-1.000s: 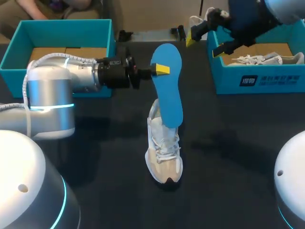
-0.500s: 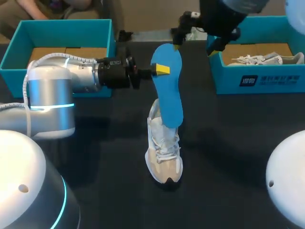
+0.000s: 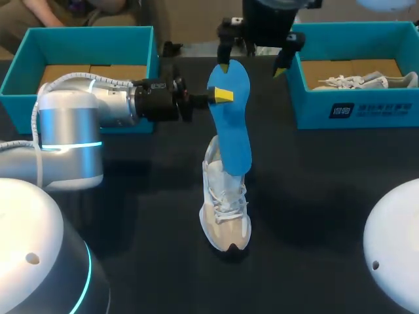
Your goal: Take the shoe out of the shoebox, open the shoe tongue, remove and reinsert the insole, then place the shoe into the shoebox
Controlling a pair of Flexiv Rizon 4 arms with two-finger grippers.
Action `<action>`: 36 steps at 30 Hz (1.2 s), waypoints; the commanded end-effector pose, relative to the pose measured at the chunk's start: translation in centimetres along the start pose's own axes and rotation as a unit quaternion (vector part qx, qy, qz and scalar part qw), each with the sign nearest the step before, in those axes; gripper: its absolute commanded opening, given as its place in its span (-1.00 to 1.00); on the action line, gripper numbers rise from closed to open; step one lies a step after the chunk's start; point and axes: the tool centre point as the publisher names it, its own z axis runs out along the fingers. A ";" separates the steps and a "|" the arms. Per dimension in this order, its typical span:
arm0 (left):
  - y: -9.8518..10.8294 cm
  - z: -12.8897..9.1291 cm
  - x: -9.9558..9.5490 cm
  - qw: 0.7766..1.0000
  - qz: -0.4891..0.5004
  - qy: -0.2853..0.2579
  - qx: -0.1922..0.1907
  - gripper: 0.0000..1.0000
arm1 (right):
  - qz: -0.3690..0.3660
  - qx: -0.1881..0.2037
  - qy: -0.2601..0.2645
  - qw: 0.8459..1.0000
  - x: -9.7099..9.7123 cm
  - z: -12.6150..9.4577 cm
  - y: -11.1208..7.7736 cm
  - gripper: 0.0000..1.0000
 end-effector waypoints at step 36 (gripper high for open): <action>0.0 0.0 0.0 1.000 0.000 0.000 0.000 -1.00 | 0.016 0.023 0.147 0.989 -1.3 1.2 -0.2 1.00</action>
